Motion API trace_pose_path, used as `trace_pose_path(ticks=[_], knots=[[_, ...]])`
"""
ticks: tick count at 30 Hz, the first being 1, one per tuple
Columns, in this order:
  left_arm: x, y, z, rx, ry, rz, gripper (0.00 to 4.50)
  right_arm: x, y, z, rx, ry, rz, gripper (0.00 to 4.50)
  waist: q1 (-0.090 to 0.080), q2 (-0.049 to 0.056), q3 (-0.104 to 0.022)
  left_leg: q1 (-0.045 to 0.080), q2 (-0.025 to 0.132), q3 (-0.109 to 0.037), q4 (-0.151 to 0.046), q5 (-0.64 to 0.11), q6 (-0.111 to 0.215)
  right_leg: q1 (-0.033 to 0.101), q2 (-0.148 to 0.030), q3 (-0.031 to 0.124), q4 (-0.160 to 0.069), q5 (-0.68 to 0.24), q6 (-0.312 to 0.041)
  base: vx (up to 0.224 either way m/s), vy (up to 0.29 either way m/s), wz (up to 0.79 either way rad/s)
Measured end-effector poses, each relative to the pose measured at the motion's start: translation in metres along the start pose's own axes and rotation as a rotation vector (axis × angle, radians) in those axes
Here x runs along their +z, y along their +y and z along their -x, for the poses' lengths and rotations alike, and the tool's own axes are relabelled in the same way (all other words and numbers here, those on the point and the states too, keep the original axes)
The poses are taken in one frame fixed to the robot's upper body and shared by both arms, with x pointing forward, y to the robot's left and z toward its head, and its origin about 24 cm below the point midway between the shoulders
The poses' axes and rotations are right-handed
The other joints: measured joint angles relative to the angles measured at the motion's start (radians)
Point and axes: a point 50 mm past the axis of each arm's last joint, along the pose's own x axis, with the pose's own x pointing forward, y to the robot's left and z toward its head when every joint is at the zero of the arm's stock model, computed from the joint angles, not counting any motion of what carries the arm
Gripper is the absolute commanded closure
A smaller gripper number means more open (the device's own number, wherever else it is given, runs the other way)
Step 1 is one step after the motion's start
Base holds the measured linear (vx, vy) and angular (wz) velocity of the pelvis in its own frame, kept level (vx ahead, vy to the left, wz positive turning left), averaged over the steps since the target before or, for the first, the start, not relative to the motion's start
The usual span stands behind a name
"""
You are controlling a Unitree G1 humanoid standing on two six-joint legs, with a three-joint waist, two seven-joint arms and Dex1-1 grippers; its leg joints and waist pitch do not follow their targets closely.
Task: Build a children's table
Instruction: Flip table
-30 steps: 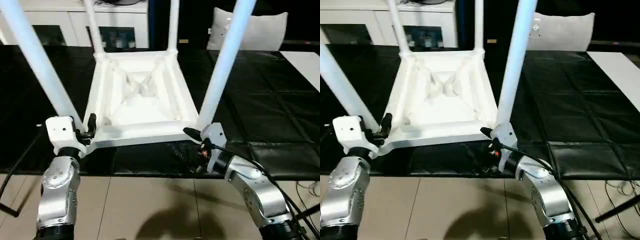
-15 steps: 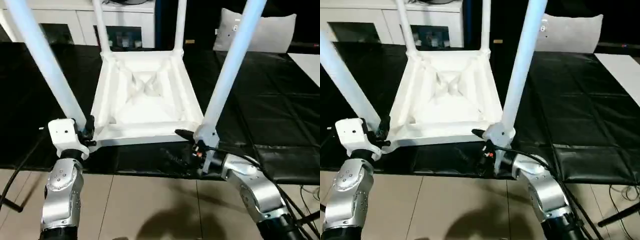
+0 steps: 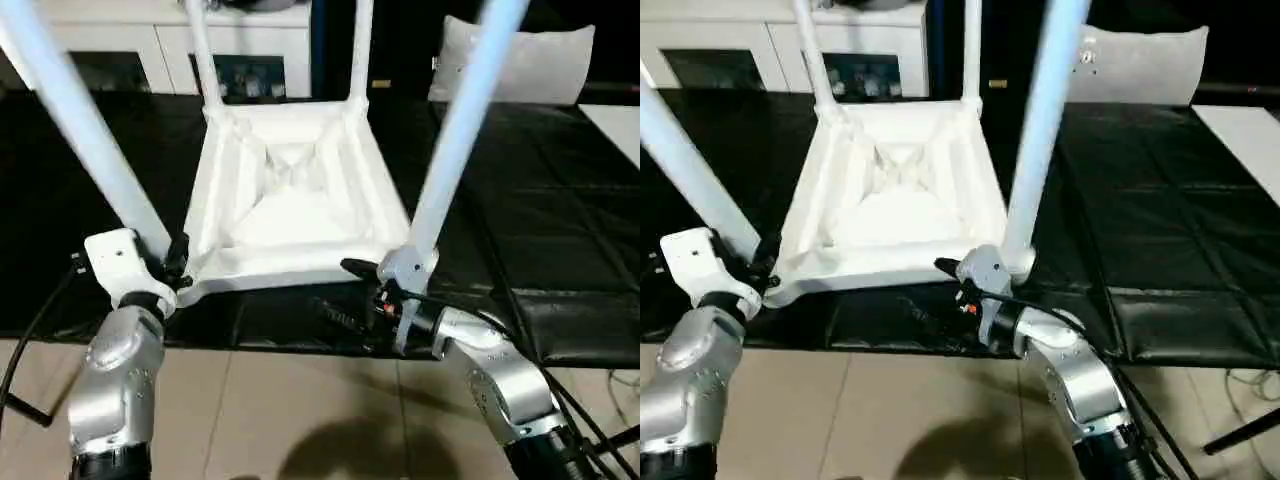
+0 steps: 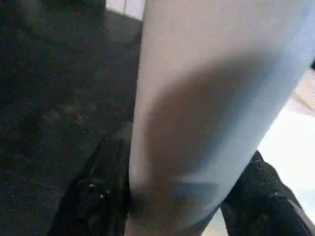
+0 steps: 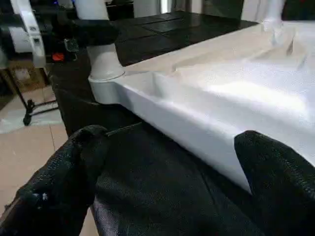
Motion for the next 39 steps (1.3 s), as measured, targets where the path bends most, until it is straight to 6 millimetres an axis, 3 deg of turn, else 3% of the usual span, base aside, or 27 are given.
trace_pose_path(ticks=[5,10,17,28,29,32,39], knots=[[-0.007,-0.013,0.005,-0.056,0.040,0.218,2.50,0.000,0.002,-0.002,-0.008,-0.006,-0.011,0.00,0.002,-0.009,-0.002,0.000,0.001,0.001,0.000,0.001,0.000,-0.002,0.001,0.000,0.002,0.000,0.000,0.000,0.000,0.00],[-0.005,-0.017,0.013,-0.090,0.068,0.207,2.50,0.001,0.001,-0.015,-0.091,-0.049,-0.069,0.00,0.000,-0.026,-0.006,0.000,0.001,0.001,-0.001,0.001,-0.001,-0.001,0.001,0.001,0.000,0.000,0.001,0.000,0.000,0.00],[-0.004,-0.022,0.014,-0.116,0.098,0.189,2.50,0.017,-0.020,-0.041,-0.258,-0.219,-0.289,0.00,0.005,-0.025,-0.007,-0.001,-0.001,0.005,-0.009,0.004,-0.002,-0.005,0.001,0.005,-0.001,0.000,0.001,0.000,0.000,0.00],[-0.003,-0.027,0.011,-0.152,0.117,0.151,2.50,0.030,-0.041,-0.059,-0.299,-0.424,-0.599,0.00,0.006,-0.026,-0.007,-0.002,0.000,0.008,-0.012,0.010,0.000,-0.010,0.001,0.007,0.002,0.000,0.000,0.000,0.000,0.00],[-0.003,-0.028,0.010,-0.169,0.121,0.111,2.50,0.030,-0.045,-0.061,-0.303,-0.444,-0.653,0.30,0.006,-0.027,-0.006,-0.001,0.000,0.009,-0.012,0.010,0.000,-0.010,0.001,0.008,0.003,0.000,0.000,0.000,0.000,0.00],[-0.004,-0.037,0.007,-0.231,0.121,-0.019,2.50,0.021,-0.056,-0.060,-0.336,-0.470,-0.794,0.42,0.006,-0.033,-0.005,-0.002,0.000,0.009,-0.012,0.012,0.001,-0.010,0.001,0.008,0.003,0.000,0.000,0.000,0.000,0.00],[-0.005,-0.047,0.004,-0.276,0.104,-0.164,2.51,0.001,-0.061,-0.060,-0.396,-0.447,-0.957,1.05,0.000,-0.035,-0.003,-0.004,0.002,0.015,-0.013,0.013,0.002,-0.016,0.001,0.009,0.005,0.001,0.000,0.000,0.000,0.00]])
